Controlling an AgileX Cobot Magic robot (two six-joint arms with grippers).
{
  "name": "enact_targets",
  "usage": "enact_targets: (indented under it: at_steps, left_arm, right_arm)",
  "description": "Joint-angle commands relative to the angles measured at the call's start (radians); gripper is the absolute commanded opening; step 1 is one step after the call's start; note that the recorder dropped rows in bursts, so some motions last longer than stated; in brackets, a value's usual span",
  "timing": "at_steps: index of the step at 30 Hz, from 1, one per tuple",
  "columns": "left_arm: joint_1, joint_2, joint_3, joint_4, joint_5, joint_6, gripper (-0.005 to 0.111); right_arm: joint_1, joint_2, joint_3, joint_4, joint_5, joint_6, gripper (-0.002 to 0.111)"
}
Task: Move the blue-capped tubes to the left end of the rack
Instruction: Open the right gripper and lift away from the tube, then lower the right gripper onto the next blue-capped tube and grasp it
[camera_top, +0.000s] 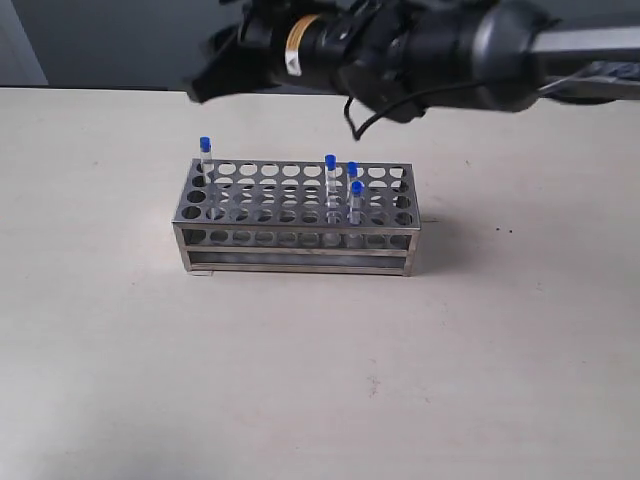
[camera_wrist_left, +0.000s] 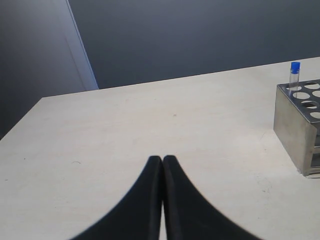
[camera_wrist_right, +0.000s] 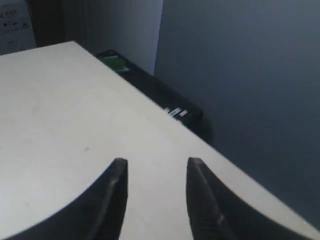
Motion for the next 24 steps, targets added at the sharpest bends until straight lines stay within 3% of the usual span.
enact_targets:
  at_steps: [1, 6, 13, 19, 24]
  left_arm:
    - [-0.007, 0.004, -0.002, -0.002, -0.013, -0.003, 0.000]
    - [-0.007, 0.004, -0.002, -0.002, -0.013, -0.003, 0.000]
    - [-0.007, 0.004, -0.002, -0.002, -0.013, -0.003, 0.000]
    - [-0.007, 0.004, -0.002, -0.002, -0.013, -0.003, 0.000]
    - [-0.007, 0.004, -0.002, -0.002, -0.013, -0.003, 0.000]
  right_arm:
    - [-0.043, -0.172, 0.143, -0.002, 0.025, -0.024, 0.038]
    - [-0.094, -0.326, 0.405, 0.034, -0.070, -0.021, 0.038]
    - [-0.123, -0.438, 0.755, 0.170, -0.423, -0.102, 0.038]
    - [-0.123, -0.362, 0.887, 0.451, -0.581, -0.269, 0.038]
    - [-0.123, -0.271, 0.892, 0.446, -0.647, -0.286, 0.038]
